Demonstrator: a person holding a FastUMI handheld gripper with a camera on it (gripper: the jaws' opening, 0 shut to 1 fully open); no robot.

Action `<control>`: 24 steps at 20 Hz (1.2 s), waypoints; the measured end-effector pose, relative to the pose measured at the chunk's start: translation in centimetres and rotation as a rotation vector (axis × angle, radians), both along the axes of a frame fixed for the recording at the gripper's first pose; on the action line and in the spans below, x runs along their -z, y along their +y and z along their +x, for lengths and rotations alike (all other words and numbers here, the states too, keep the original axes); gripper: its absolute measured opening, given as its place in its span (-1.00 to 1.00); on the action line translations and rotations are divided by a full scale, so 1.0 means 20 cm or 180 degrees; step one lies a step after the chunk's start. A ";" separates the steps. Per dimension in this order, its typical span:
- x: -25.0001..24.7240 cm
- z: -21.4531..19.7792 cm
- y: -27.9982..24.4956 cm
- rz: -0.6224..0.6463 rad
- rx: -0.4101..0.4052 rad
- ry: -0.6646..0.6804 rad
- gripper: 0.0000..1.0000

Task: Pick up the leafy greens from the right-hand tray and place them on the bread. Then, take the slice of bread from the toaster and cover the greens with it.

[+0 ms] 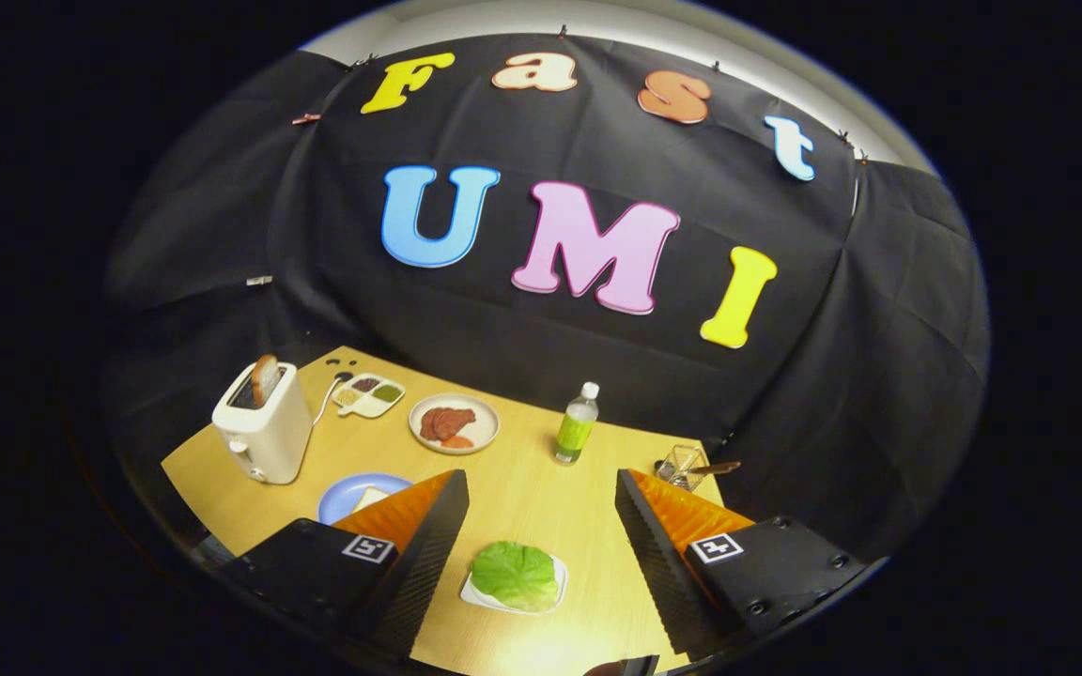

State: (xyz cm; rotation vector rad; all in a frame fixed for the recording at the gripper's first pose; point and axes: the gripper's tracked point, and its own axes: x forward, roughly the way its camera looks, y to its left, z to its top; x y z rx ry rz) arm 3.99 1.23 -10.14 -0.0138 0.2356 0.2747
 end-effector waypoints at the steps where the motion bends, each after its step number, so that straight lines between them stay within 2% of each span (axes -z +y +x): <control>1: 0.08 0.01 0.01 -0.0017 -0.0089 0.0098 0.95; 7: 0.60 0.08 0.09 0.0066 -0.0517 0.0785 0.95; 14: 1.15 0.24 0.09 -0.0290 -0.0884 0.1311 0.96; 18: 1.34 0.26 0.16 -0.0258 -0.1076 0.1627 0.96; 24: 1.49 0.32 0.26 -0.0330 -0.1284 0.1812 0.78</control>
